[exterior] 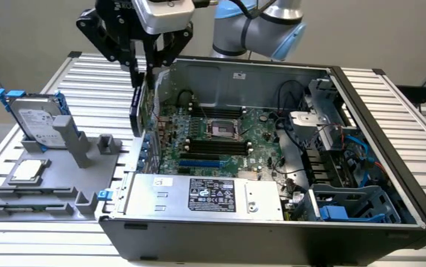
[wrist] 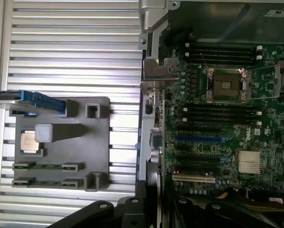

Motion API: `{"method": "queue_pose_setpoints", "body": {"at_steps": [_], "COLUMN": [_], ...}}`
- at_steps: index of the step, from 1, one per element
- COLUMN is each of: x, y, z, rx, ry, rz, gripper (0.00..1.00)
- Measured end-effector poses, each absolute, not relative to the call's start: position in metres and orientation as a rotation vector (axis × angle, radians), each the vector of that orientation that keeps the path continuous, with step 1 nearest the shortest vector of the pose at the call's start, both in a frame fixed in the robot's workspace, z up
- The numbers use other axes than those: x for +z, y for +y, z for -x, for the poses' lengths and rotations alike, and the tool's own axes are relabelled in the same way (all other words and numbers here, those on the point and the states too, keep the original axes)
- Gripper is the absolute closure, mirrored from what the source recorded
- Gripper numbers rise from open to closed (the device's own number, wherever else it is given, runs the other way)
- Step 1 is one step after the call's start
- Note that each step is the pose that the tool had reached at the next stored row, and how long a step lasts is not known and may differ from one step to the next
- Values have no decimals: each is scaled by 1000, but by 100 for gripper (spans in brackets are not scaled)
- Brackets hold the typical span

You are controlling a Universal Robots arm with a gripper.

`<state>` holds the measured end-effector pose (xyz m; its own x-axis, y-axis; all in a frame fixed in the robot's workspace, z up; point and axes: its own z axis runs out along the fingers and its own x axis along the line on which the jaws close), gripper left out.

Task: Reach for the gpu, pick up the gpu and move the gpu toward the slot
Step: 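Pick up the gpu and move the gpu toward the slot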

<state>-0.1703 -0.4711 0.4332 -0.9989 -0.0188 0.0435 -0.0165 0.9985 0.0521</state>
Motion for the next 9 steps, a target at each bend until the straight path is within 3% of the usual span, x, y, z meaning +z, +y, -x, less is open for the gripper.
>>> {"method": "queue_pose_setpoints", "body": {"at_steps": [9], "x": [431], "y": [-471], "z": [129], "rx": [-81], "ry": [-3096], "rz": [-28], "gripper": [73]}}
